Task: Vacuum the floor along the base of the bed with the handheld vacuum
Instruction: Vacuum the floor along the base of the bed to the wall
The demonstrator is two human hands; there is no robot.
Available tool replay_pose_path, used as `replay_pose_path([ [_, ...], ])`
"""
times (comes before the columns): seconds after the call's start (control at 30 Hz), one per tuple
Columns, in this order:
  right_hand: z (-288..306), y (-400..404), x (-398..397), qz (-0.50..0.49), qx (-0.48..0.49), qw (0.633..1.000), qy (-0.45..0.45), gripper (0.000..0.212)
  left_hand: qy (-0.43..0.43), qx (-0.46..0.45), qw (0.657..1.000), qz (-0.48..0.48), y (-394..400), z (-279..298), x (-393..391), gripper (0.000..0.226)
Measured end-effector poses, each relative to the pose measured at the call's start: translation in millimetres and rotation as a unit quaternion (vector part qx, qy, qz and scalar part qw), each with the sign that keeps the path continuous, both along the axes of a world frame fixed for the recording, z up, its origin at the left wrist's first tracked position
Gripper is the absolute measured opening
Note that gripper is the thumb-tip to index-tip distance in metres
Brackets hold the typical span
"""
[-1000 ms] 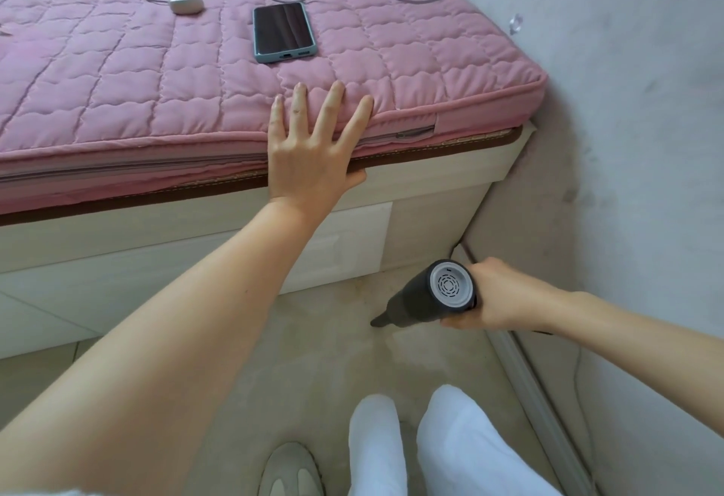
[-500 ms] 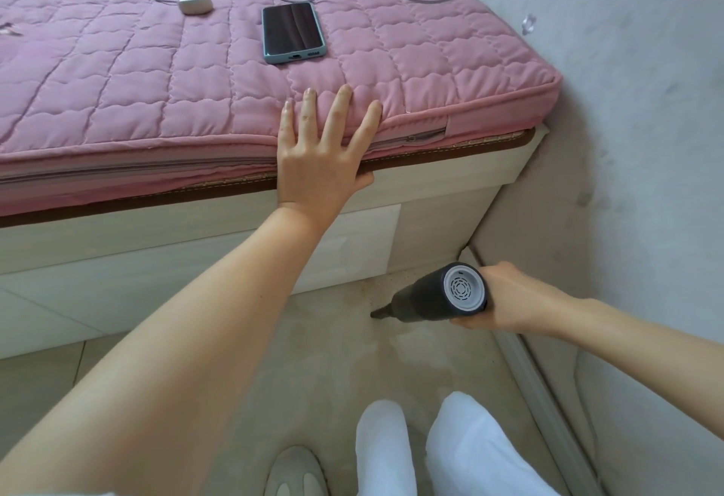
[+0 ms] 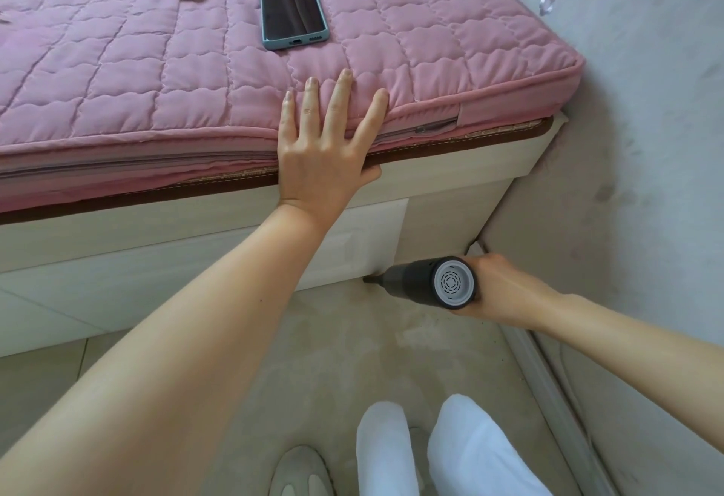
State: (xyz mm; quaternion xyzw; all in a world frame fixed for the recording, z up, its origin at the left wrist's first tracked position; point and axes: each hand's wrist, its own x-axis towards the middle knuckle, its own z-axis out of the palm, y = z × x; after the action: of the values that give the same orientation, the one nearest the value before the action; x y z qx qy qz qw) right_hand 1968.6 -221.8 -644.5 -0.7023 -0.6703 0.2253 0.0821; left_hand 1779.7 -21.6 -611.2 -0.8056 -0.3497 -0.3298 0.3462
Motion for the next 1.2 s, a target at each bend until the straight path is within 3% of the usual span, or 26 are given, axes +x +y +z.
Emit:
replay_pose_path([
  [1.2, 13.1, -4.7, 9.0, 0.007, -0.011, 1.0, -0.025, 0.029, -0.011, -0.007, 1.0, -0.002, -1.9, -0.1, 0.6, 0.094],
])
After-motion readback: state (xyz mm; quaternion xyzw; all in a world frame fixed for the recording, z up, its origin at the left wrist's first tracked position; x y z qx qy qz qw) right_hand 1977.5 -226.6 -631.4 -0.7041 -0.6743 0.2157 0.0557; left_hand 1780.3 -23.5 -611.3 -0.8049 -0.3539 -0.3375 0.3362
